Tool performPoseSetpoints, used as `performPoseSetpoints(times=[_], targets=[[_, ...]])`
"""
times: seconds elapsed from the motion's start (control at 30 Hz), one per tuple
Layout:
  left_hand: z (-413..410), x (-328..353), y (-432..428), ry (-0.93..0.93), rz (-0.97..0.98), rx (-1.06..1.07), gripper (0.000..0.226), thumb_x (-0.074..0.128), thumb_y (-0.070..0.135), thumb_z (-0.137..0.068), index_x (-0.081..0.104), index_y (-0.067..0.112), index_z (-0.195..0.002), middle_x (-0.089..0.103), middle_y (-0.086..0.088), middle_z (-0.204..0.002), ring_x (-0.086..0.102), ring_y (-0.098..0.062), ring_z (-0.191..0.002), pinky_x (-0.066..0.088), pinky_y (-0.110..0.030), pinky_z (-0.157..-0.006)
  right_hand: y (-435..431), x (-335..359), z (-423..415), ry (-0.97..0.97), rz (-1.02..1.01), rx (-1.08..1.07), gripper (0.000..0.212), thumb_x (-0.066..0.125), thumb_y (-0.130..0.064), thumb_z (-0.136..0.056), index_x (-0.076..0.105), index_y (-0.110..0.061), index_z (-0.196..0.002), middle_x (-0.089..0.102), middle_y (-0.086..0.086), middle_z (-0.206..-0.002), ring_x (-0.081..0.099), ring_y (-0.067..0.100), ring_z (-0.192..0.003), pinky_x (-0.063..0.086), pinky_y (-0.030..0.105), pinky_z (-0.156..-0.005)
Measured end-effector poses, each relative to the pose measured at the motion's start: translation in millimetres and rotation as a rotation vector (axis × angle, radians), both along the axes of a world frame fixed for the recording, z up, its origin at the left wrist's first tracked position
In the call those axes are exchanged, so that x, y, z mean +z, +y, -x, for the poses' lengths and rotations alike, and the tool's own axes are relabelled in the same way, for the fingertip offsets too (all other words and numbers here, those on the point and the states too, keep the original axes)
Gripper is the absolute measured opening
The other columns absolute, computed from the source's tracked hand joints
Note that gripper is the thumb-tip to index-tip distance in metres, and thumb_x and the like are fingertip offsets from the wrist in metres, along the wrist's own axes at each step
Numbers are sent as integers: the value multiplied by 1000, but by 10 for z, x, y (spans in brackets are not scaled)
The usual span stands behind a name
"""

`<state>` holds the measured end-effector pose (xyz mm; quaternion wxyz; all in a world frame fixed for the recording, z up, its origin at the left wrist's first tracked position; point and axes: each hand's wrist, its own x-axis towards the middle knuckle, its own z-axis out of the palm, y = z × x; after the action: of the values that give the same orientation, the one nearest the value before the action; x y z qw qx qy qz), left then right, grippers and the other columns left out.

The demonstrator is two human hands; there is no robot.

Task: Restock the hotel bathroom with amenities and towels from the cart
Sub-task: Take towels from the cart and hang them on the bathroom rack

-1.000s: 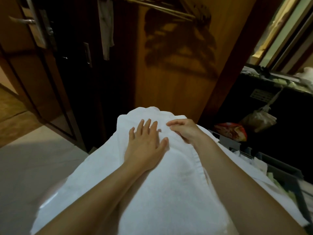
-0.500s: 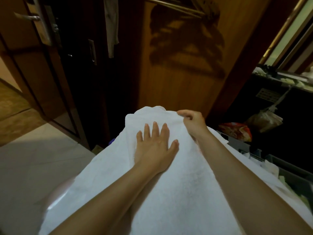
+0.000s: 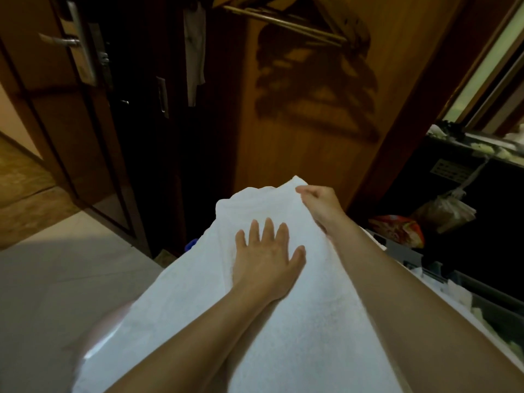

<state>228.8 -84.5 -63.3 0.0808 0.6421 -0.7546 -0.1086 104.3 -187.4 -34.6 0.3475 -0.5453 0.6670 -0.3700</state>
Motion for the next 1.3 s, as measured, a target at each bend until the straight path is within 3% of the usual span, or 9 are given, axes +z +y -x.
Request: performPoseSetpoints(times=[0.1, 0.2, 0.4, 0.53, 0.77, 0.93, 1.07, 1.23, 1.3], targets=[[7, 10, 5, -7, -1, -1, 64, 10, 60, -91, 9, 30, -148, -1, -4, -159, -5, -29, -145, -4, -53, -116, -35, -178, 84, 378, -92, 51, 43, 42, -18, -95, 45, -18, -138, 41, 6, -145, 40, 29, -131, 36, 42, -109], [10, 14, 2, -12, -8, -1, 64, 11, 60, -91, 9, 30, -148, -1, -5, -159, -5, -30, -145, -4, -53, -116, 35, -251, 107, 695, -66, 146, 48, 37, -30, -98, 28, -26, -145, 17, 1, -157, 13, 26, -144, 15, 45, -115], [23, -36, -17, -40, 11, -4, 63, 13, 60, -91, 13, 30, -147, 5, -5, -159, 1, -29, -145, 1, -53, -115, 407, -381, 204, 581, -112, 325, 45, 22, -36, -102, 23, -30, -147, 13, -4, -158, 11, 19, -145, 9, 44, -119], [27, -32, -29, -54, 18, -15, 62, 15, 59, -92, 16, 30, -146, 8, -5, -158, 5, -29, -145, 5, -52, -115, 598, -420, 419, 569, -177, 306, 47, 19, -39, -101, 20, -31, -147, 12, -4, -158, 11, 19, -146, 9, 42, -119], [45, 35, -41, -85, -47, -24, 58, 18, 55, -94, 17, 29, -146, 9, -6, -158, 7, -30, -144, 7, -51, -115, 1084, -411, 1110, 652, -141, 236, 47, 38, -32, -99, 31, -24, -144, 25, -2, -154, 21, 19, -142, 20, 37, -115], [451, 134, 117, -48, -86, -181, 57, 22, 53, -95, 20, 27, -146, 11, -2, -158, 7, -26, -145, 8, -49, -114, 1404, -526, 1651, 799, -206, 176, 58, 42, -41, -96, 25, -20, -147, 20, -1, -156, 19, 19, -143, 20, 34, -115], [882, 98, 258, -184, -41, -307, 56, 19, 53, -95, 29, 24, -142, 19, -2, -156, 13, -24, -143, 11, -49, -112, 1570, -570, 1963, 866, -219, 171, 64, 43, -44, -95, 19, -21, -149, 16, 1, -157, 17, 21, -144, 20, 37, -115], [1096, -87, 319, -243, 126, -284, 58, 9, 45, -87, 60, 27, -106, 59, 2, -116, 40, -21, -128, 24, -44, -100, 1658, -627, 2238, 980, -171, 100, 60, 46, -41, -94, 25, -20, -146, 31, 5, -151, 31, 27, -135, 27, 37, -108], [1170, -155, 307, -163, 192, -214, 50, 19, 46, -88, 65, 28, -91, 66, 7, -100, 52, -16, -112, 24, -38, -95, 1675, -653, 2284, 1009, -92, 79, 51, 47, -38, -94, 36, -22, -141, 44, 4, -141, 40, 26, -127, 33, 37, -102]])
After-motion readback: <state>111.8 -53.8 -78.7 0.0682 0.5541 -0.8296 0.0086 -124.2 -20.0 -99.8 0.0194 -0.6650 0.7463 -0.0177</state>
